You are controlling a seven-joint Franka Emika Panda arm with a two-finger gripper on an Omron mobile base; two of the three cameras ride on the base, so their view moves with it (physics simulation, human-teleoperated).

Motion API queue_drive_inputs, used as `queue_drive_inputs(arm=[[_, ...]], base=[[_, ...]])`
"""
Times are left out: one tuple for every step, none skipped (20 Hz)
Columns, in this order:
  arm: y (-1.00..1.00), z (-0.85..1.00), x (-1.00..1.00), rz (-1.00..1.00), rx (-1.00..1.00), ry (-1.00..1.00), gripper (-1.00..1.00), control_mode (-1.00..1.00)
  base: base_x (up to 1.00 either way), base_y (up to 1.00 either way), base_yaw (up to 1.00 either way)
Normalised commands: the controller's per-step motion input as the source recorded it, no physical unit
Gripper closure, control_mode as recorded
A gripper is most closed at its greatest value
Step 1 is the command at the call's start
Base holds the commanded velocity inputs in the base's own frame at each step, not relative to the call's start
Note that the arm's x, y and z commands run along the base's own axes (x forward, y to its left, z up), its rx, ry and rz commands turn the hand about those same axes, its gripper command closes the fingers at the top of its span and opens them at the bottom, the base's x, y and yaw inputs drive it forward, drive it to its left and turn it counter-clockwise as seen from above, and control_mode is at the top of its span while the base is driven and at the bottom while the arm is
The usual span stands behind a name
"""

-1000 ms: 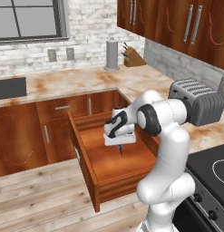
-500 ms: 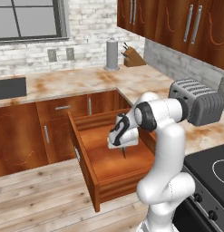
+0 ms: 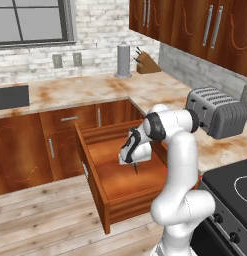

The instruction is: Organize the utensils by type. Pick up the wooden spoons from the counter and place them in the open cabinet. Then pick up the metallic utensils from the counter and place them in the open drawer.

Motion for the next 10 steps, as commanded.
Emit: queue_drive_inputs(arm=[[-0.03,-0.24,0.62,0.05,0.0,0.04,1.0,-1.0],[-0.01,-0.26,0.59,0.04,0.0,0.02,1.0,-1.0],[-0.01,-0.28,0.56,0.05,0.0,0.01,1.0,-1.0],[0.0,-0.31,0.51,0.05,0.0,0.01,1.0,-1.0],[0.0,-0.36,0.51,0.04,0.0,0.0,1.0,-1.0],[0.0,-0.37,0.51,0.04,0.0,0.01,1.0,-1.0],[0.0,-0.39,0.46,0.04,0.0,0.0,1.0,-1.0],[0.0,-0.41,0.45,0.05,0.0,0.0,1.0,-1.0],[0.0,-0.44,0.43,0.05,0.0,0.0,1.0,-1.0],[0.0,-0.46,0.37,0.04,0.0,0.0,1.0,-1.0]], base=[[0.0,0.0,0.0],[0.0,0.0,0.0],[0.0,0.0,0.0],[0.0,0.0,0.0],[0.0,0.0,0.0],[0.0,0.0,0.0],[0.0,0.0,0.0],[0.0,0.0,0.0],[0.0,0.0,0.0],[0.0,0.0,0.0]])
